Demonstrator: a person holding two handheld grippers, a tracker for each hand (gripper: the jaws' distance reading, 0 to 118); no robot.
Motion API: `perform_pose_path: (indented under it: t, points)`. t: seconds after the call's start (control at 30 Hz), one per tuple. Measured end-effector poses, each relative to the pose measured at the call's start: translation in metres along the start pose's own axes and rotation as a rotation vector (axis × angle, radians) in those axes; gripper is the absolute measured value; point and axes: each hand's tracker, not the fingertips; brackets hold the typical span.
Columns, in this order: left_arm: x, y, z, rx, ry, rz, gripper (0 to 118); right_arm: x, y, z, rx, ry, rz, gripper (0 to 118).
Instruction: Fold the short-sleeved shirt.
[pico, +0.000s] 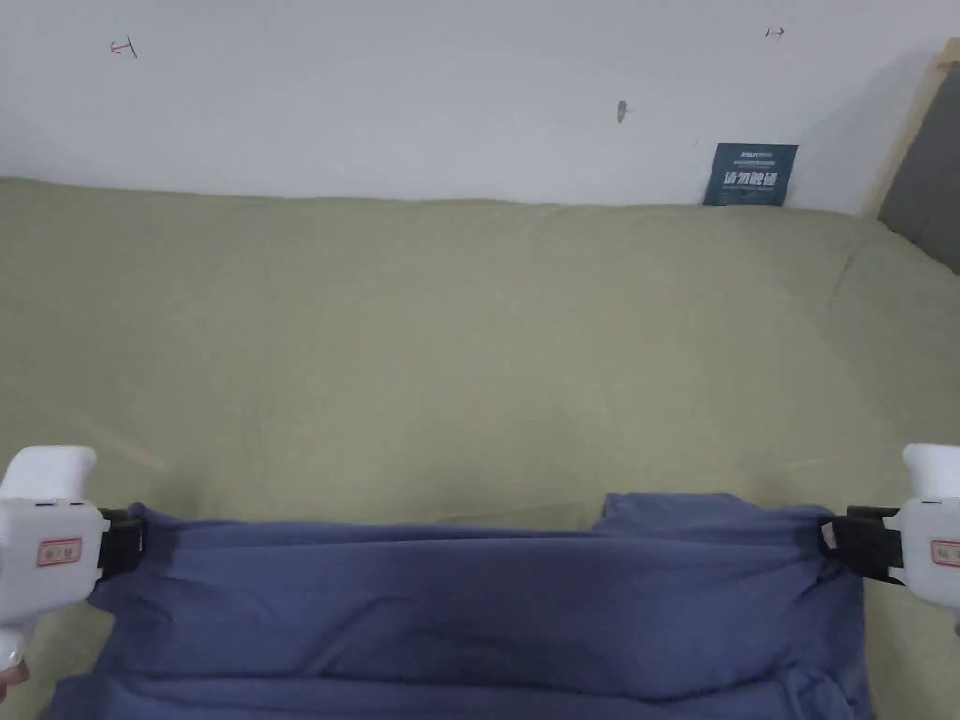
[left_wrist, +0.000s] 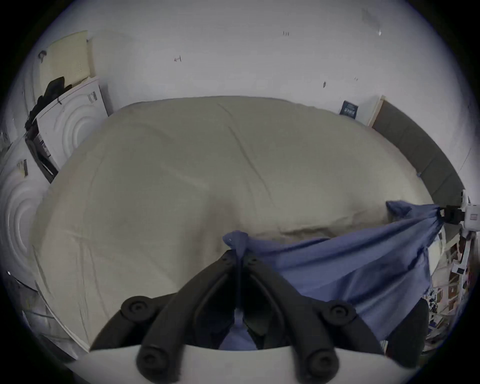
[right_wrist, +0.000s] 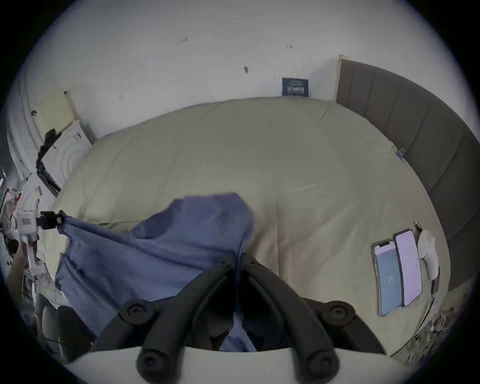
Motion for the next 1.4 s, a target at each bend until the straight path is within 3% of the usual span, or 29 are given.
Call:
perform_pose_path:
  t: [0.3,0.7,0.87,0.9,0.93,0.97,1.0,1.07,1.13,1.17,1.2,1.27,1.3,1.37,1.4]
  points:
    - [-0.015,-0.083,0.078,0.073,-0.024,0.026,4,-0.013,-0.086,0.067,0.034,0.02,-0.002,3]
    - [-0.023,-0.162,0.078,0.044,-0.024,0.025,4,-0.007,-0.175,0.065,-0.058,0.014,-0.026,3]
    - [-0.021,-0.166,0.073,0.043,-0.019,0.016,18,-0.009,-0.181,0.049,-0.125,-0.002,-0.001,5]
    - [-0.021,-0.165,0.073,0.04,-0.014,0.02,44,-0.014,-0.184,0.049,-0.134,-0.014,0.005,20]
    - [-0.021,-0.165,0.072,0.031,-0.011,0.024,92,-0.016,-0.185,0.049,-0.134,-0.039,0.014,67]
    - [-0.018,-0.166,0.078,0.042,0.007,0.023,112,-0.017,-0.184,0.047,-0.147,-0.045,0.017,104]
    - [-0.018,-0.165,0.084,0.078,0.014,0.03,112,-0.021,-0.185,0.052,-0.141,-0.036,0.013,118]
    - [-0.019,-0.158,0.091,0.068,0.022,0.054,112,-0.028,-0.18,0.064,-0.077,-0.031,0.007,111]
    - [-0.017,-0.154,0.101,0.087,0.042,0.092,111,-0.037,-0.17,0.069,-0.057,-0.022,0.001,112]
    - [-0.017,-0.151,0.106,0.091,0.038,0.098,107,-0.045,-0.168,0.072,-0.03,-0.01,0.001,111]
    - [-0.016,-0.148,0.11,0.105,0.04,0.111,97,-0.054,-0.163,0.076,-0.011,-0.004,0.004,103]
    - [-0.014,-0.145,0.119,0.138,0.033,0.114,28,-0.074,-0.154,0.085,0.045,0.003,0.036,25]
    - [-0.011,-0.142,0.121,0.145,0.04,0.107,2,-0.09,-0.152,0.089,0.102,-0.003,0.059,0]
    - [-0.008,-0.139,0.123,0.154,0.063,0.096,2,-0.114,-0.148,0.096,0.231,-0.078,0.096,0]
    - [-0.009,-0.135,0.121,0.125,0.056,0.092,2,-0.124,-0.146,0.097,0.244,-0.053,0.108,0]
